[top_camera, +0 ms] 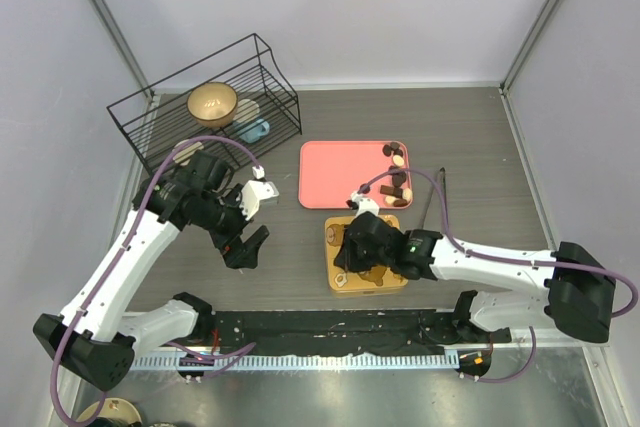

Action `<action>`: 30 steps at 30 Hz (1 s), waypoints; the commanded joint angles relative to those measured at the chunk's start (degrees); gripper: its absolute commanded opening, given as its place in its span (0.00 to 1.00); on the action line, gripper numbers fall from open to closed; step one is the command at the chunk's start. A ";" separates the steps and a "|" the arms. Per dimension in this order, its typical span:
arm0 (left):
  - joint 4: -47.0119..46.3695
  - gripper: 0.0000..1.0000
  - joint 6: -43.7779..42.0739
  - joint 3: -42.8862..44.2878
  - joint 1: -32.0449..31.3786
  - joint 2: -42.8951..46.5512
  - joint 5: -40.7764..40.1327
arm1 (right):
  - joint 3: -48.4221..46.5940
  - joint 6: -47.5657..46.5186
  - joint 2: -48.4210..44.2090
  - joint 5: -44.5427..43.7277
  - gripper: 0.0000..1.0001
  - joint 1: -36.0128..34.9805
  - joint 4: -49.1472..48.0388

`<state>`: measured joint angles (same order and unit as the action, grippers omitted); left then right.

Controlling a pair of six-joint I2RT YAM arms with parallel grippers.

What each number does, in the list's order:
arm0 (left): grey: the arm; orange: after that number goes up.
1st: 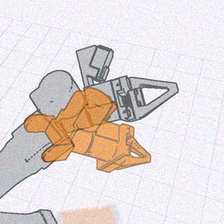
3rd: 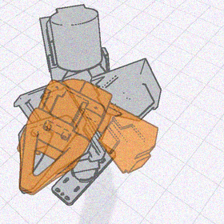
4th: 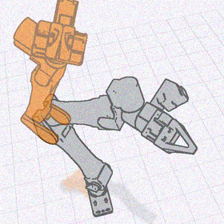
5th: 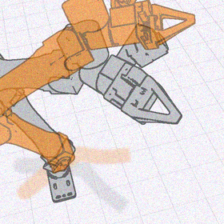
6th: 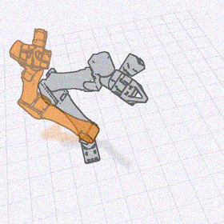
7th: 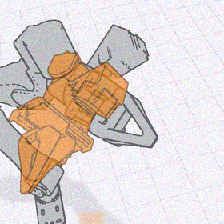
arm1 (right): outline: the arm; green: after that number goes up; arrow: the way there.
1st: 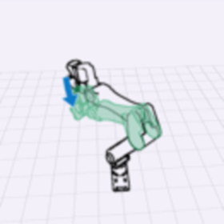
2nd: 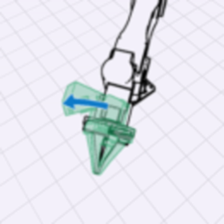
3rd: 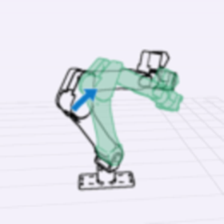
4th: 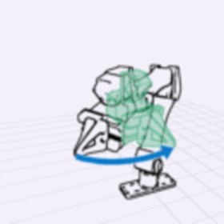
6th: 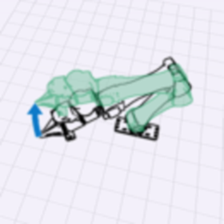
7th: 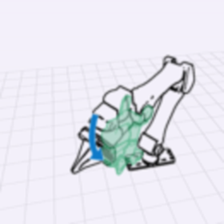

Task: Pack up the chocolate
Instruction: Adjust the packing box at the center of the board, then reset both arms

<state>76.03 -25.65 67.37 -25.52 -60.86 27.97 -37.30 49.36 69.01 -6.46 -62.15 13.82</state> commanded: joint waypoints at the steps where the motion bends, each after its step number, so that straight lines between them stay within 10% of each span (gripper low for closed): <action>1: -0.18 1.00 0.51 2.24 -0.23 1.01 -0.54 | -6.81 -3.30 -2.47 -2.41 0.01 -0.16 3.74; 4: -0.27 1.00 0.60 2.23 -0.23 1.10 -0.98 | -11.29 -5.68 -4.40 -4.87 0.06 0.01 8.30; 7: -0.79 1.00 0.51 2.24 -0.23 1.44 -1.95 | -15.60 -7.78 -5.64 -8.37 0.23 0.01 13.31; 8: -1.06 1.00 1.21 2.24 -0.32 1.53 -2.99 | -16.66 -8.14 -6.51 -9.61 0.46 0.01 14.90; 15: -5.89 1.00 7.36 2.85 -0.32 0.92 -9.67 | -22.46 -10.43 -12.66 -21.04 0.72 0.45 23.96; 30: -11.43 1.00 13.87 2.41 -0.32 -2.86 -17.33 | -21.15 -7.18 -25.51 -28.70 0.85 0.45 30.38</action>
<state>68.20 -13.89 69.21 -25.52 -64.55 13.21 -58.67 40.73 44.97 -32.53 -61.76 44.34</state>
